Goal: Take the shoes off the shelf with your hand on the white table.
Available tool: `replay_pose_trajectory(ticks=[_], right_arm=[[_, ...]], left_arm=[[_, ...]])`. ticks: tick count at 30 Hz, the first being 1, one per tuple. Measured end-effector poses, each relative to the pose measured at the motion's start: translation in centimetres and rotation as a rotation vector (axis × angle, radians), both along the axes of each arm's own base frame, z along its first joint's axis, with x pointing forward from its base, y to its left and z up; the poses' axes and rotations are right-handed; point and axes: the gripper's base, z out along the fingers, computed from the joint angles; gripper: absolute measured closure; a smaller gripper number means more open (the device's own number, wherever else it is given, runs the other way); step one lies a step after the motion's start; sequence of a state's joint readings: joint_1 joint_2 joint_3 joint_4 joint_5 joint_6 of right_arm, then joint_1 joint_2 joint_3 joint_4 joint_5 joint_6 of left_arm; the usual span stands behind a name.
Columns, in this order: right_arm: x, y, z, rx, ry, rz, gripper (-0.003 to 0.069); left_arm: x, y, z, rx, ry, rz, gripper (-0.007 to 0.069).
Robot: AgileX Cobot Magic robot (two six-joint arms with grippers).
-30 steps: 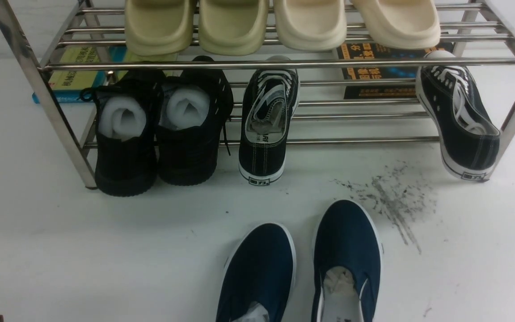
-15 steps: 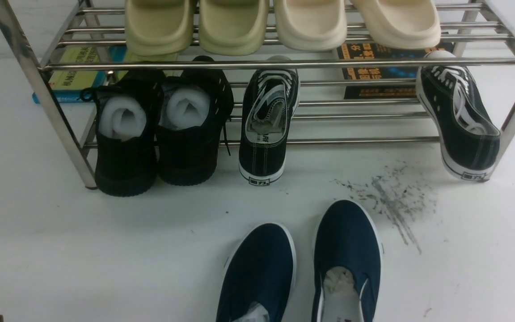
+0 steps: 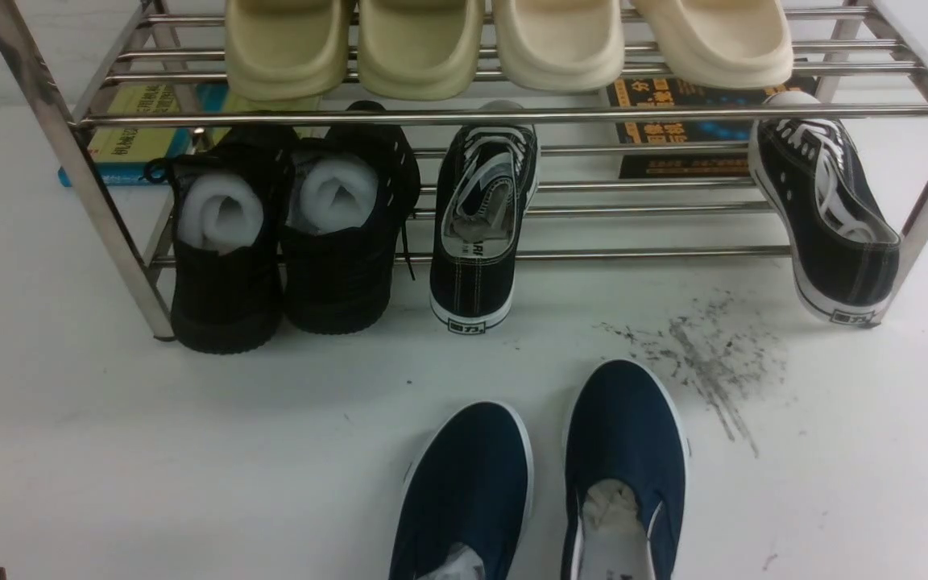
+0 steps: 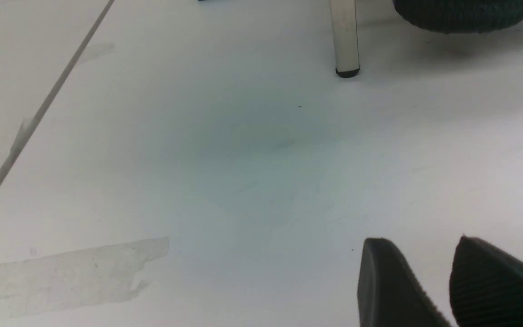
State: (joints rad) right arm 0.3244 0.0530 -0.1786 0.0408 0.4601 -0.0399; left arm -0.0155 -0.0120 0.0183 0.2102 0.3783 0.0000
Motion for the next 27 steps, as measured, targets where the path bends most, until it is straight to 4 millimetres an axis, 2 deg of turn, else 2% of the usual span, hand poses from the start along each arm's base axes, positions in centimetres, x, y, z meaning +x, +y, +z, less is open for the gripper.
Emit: replay_pose_trajectory(ticks=[1, 6, 12, 27], right_arm=[[0.0, -0.4, -0.5, 0.01, 0.003, -0.082, 0.0641], [0.1, -1.1, -2.9, 0.011, 0.046, -0.228, 0.0634], [0.3, -1.3, -5.5, 0.004, 0.125, -0.282, 0.063], [0.6, -1.3, -5.4, 0.016, 0.073, -0.287, 0.0609]], left_arm=[[0.0, 0.0, 0.0, 0.0, 0.0, 0.0, 0.0382], [0.0, 0.0, 0.0, 0.002, 0.0, 0.0, 0.0382], [0.0, 0.0, 0.0, 0.011, 0.0, 0.001, 0.0382], [0.0, 0.1, 0.0, 0.024, 0.0, 0.002, 0.0383]])
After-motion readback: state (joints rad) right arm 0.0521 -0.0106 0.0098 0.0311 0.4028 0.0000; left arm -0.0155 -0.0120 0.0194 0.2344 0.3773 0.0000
